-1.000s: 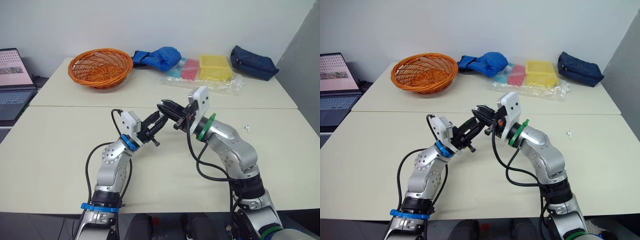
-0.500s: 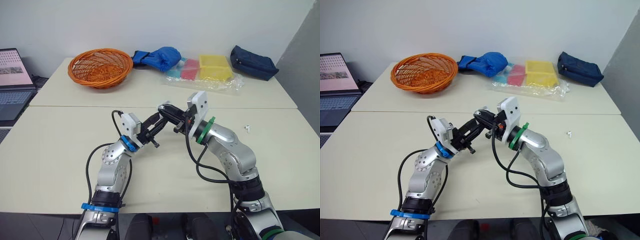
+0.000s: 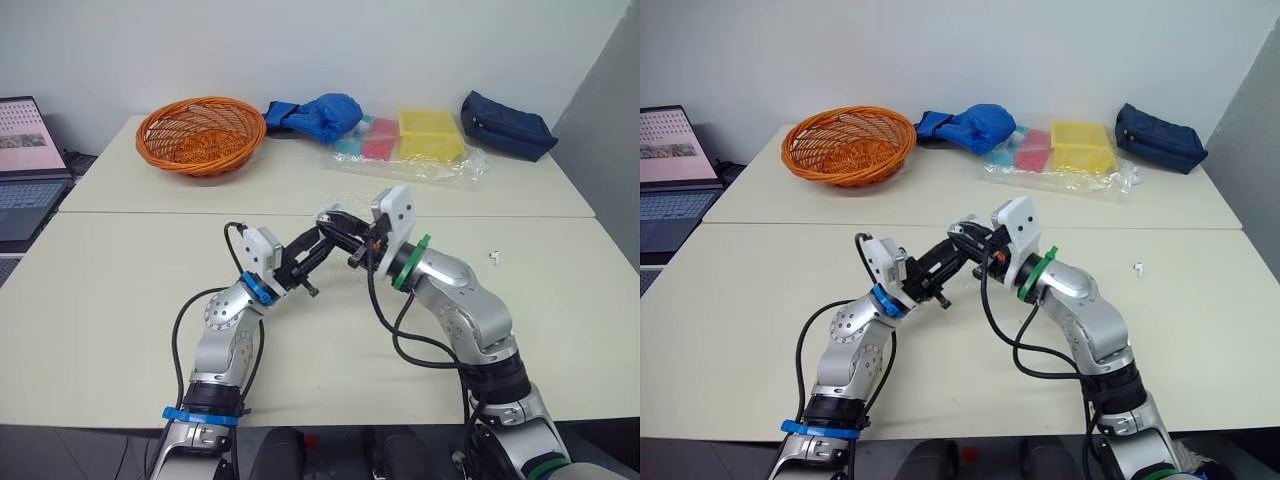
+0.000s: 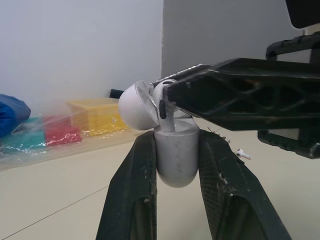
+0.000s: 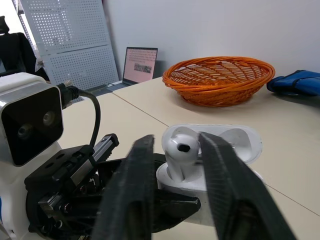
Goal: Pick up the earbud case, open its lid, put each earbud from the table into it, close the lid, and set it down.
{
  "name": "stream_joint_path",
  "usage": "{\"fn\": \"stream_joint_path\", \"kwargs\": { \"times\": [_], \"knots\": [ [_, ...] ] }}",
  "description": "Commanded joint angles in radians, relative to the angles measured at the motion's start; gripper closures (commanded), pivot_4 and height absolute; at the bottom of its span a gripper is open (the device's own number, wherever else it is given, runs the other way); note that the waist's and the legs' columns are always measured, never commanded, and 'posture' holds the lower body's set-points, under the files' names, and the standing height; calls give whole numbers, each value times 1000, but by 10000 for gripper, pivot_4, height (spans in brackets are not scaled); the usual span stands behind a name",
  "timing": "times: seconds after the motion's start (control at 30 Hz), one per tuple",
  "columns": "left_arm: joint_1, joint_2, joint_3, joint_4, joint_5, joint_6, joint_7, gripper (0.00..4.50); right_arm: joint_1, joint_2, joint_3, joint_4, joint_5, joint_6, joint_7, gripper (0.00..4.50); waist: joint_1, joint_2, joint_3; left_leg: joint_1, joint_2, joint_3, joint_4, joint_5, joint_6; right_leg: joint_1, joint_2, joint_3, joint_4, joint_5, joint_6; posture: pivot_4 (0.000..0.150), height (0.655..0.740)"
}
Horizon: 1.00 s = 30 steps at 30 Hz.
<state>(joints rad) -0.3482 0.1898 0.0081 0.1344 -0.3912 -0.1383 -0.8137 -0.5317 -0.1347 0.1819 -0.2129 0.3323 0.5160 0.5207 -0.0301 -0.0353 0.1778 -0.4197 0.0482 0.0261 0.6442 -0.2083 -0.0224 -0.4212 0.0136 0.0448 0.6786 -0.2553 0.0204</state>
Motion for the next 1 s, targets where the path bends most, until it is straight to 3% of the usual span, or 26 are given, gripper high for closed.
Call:
{"fn": "stream_joint_path", "kwargs": {
  "times": [0.03, 0.2, 0.33, 0.5, 0.63, 0.83, 1.0],
  "knots": [
    [-17, -8, 2, -36, -11, -19, 1, 37344, -5, 1, -6, 0, -8, -9, -12, 24529, 0, 0, 0, 0, 0, 0, 0, 0, 0, 0, 0, 0, 0, 0, 0, 1500, 7400],
    [-29, -9, 0, -43, -10, -8, 9, 37344, -12, -3, -22, 4, -3, -17, -13, 24529, 0, 0, 0, 0, 0, 0, 0, 0, 0, 0, 0, 0, 0, 0, 0, 1500, 7400],
    [-30, -1, 2, -57, -12, 6, 18, 37344, -17, -24, -83, -98, 86, 15, 18, 24529, 1, 0, 0, 0, 0, 0, 0, 0, 0, 0, 0, 0, 0, 0, 0, 1500, 7400],
    [-22, 6, 8, -69, -19, 16, 23, 37344, -3, -237, -203, -277, 215, 184, 80, 24529, 2, 0, 0, -2, 0, 0, 0, 0, 0, 0, -1, 0, -3, 0, 0, 1500, 7400],
    [-13, 6, 11, -65, -14, 9, 23, 37344, -8, -361, -316, -302, 283, 290, 51, 24529, 2, 0, 0, -2, -1, 0, -1, 0, 0, 0, -2, 0, -4, 0, 0, 1500, 7400],
    [2, -5, 9, -74, -6, -3, 41, 37344, 89, -423, -412, -3, 11, 246, -232, 24529, 1, 0, 0, -1, -1, 0, -1, 0, 0, 1, -1, 0, -3, 0, 0, 1500, 7400],
    [-7, 0, -1, -68, -6, 0, 33, 37344, 94, -389, -419, 165, -41, 257, -298, 24529, -4, 1, 1, -2, -1, 3, -1, 0, 0, -1, -1, 3, -4, 0, 0, 1500, 7400]
  ]
}}
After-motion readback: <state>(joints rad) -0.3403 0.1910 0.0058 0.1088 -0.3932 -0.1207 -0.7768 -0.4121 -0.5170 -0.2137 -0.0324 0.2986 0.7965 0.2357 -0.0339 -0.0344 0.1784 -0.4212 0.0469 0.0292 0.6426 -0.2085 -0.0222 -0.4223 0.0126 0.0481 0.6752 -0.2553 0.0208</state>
